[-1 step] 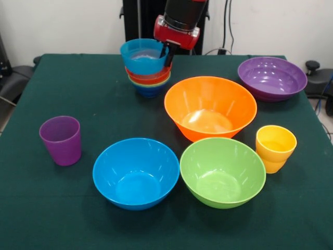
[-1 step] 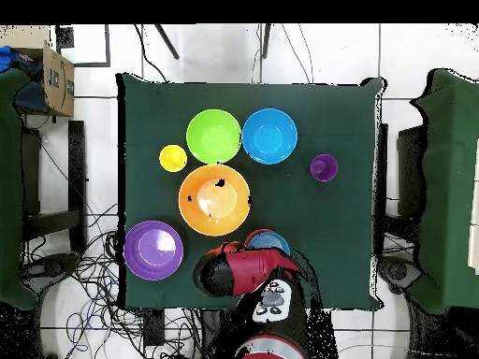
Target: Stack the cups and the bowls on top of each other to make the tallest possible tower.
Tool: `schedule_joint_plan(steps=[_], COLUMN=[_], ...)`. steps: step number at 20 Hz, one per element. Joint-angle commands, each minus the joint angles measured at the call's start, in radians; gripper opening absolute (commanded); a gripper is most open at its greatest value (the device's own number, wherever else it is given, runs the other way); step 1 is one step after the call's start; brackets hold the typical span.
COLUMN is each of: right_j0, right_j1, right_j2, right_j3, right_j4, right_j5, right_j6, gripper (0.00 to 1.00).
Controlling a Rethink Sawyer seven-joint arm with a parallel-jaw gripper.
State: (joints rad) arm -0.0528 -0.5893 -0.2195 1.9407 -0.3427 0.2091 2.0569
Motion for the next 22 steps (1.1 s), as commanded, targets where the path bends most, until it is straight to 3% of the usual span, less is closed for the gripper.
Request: schedule_joint_plan(steps=[1, 22], right_j0=[-0.017, -0.023], right_j1=[-0.005, 0.04], right_j2=[0.125, 0.132], right_j3=[0.027, 0.026], right_j4=[0.026, 0.026], right_j5=[-0.036, -0.103], right_j6=[0.103, 0.129], gripper=[0.0, 0.0])
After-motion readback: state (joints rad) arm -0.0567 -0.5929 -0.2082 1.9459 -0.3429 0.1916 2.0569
